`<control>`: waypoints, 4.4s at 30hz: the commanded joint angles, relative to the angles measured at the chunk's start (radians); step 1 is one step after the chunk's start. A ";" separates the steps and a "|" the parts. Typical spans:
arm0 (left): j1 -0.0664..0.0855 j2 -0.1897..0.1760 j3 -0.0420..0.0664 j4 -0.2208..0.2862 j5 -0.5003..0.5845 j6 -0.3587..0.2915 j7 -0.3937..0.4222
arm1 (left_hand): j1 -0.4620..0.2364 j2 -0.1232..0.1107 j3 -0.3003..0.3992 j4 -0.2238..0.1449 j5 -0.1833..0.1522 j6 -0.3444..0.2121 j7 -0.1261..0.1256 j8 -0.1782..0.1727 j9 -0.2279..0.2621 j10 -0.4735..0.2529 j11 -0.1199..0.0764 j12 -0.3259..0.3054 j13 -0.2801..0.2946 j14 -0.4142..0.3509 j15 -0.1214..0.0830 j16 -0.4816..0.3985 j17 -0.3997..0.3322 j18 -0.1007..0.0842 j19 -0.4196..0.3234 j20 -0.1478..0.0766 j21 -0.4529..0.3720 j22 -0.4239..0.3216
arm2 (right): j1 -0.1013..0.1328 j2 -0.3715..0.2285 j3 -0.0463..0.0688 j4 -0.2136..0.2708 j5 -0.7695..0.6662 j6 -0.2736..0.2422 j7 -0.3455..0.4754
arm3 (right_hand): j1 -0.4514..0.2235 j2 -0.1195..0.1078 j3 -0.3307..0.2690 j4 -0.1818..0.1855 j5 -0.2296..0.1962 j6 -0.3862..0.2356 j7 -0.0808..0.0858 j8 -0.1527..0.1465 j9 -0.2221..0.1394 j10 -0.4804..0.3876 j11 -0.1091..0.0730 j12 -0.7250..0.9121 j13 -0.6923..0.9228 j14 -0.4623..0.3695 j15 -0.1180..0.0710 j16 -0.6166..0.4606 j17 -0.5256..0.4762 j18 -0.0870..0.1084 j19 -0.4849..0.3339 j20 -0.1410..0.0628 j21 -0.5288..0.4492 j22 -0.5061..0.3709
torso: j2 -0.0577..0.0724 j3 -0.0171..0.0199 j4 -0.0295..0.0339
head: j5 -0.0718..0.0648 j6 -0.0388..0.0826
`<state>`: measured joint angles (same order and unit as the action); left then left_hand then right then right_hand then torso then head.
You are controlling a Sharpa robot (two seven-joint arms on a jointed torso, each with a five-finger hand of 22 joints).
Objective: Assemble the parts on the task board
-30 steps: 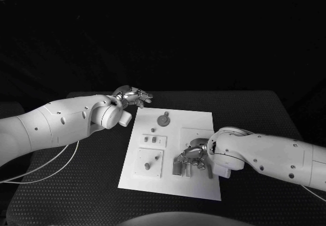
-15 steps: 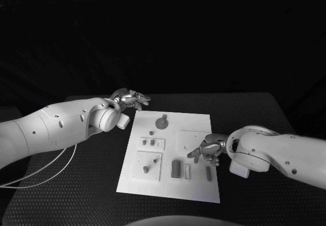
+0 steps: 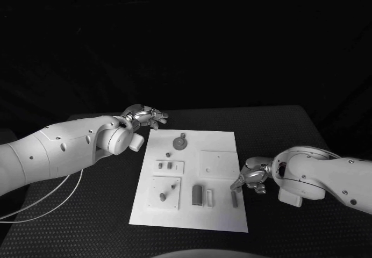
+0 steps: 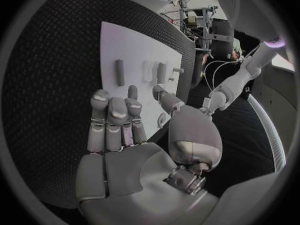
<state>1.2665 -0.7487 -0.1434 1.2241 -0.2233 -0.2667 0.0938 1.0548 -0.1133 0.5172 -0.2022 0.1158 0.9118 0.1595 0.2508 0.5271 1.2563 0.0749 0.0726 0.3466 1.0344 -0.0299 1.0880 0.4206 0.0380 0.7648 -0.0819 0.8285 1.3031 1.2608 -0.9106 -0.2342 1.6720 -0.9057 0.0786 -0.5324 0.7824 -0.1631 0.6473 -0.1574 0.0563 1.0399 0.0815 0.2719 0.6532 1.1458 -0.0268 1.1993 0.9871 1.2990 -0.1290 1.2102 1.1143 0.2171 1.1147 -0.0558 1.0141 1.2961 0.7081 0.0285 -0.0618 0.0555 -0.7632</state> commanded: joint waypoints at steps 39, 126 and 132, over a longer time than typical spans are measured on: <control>0.001 -0.006 0.000 0.013 -0.002 0.015 0.007 | -0.013 0.003 -0.007 0.006 -0.004 -0.007 0.001 0.007 -0.002 -0.004 0.004 -0.001 0.002 0.003 0.002 -0.005 0.003 -0.008 0.002 -0.043 -0.008 0.003 | -0.100 0.119 -0.013 -0.076 -0.292 0.059 -0.061 | -0.021 0.012 -0.011 0.018 -0.004 0.010 0.000 0.000 0.006 0.015 -0.002 -0.006 -0.002 0.009 -0.001 -0.004 0.004 0.045 0.002 0.008 0.006 -0.002 | 0.001 -0.0044 0.0048 | -0.001 -0.017; 0.002 -0.022 0.000 0.028 -0.012 -0.010 -0.004 | -0.013 0.004 -0.007 0.006 -0.003 -0.007 0.000 0.009 -0.004 -0.003 0.003 0.000 0.002 0.005 0.001 -0.004 0.006 -0.008 -0.001 -0.044 -0.010 0.007 | -0.115 0.119 -0.006 0.001 -0.134 -0.189 -0.038 | 0.117 0.051 0.270 -0.060 0.173 -0.001 0.023 -0.048 -0.103 0.026 0.020 -0.026 -0.010 0.019 0.020 -0.031 0.006 0.045 -0.004 0.022 0.023 -0.016 | 0.001 -0.0048 0.0050 | 0.010 -0.029; 0.002 -0.022 0.000 0.029 -0.012 -0.009 -0.005 | -0.013 0.003 -0.007 0.006 -0.003 -0.007 0.000 0.009 -0.004 -0.003 0.003 0.000 0.002 0.005 0.001 -0.004 0.006 -0.009 -0.001 -0.044 -0.010 0.007 | -0.112 0.128 -0.005 -0.004 -0.072 -0.216 -0.037 | 0.113 0.050 0.269 -0.061 0.175 0.001 0.022 -0.047 -0.104 0.027 0.019 -0.026 -0.010 0.019 0.019 -0.031 0.006 0.045 -0.004 0.022 0.023 -0.017 | 0.001 -0.0048 0.0039 | 0.011 -0.030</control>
<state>1.2670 -0.7717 -0.1436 1.2500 -0.2303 -0.2741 0.0842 1.0500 -0.1080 0.5123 -0.1974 0.1158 0.9120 0.1597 0.2549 0.5242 1.2563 0.0749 0.0726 0.3473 1.0343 -0.0299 1.0880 0.4260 0.0381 0.7648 -0.0819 0.8245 1.3077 1.1500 -0.7854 -0.2376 1.6702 -1.0449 -0.1098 -0.5731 0.8936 -0.1240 0.9177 -0.2155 0.2248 1.0362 0.1011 0.2179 0.5449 1.1683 -0.0072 1.1802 0.9778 1.3148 -0.1083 1.1824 1.1192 0.2162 1.1055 -0.0358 1.0337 1.2806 0.7088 0.0233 -0.0569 0.0659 -0.7926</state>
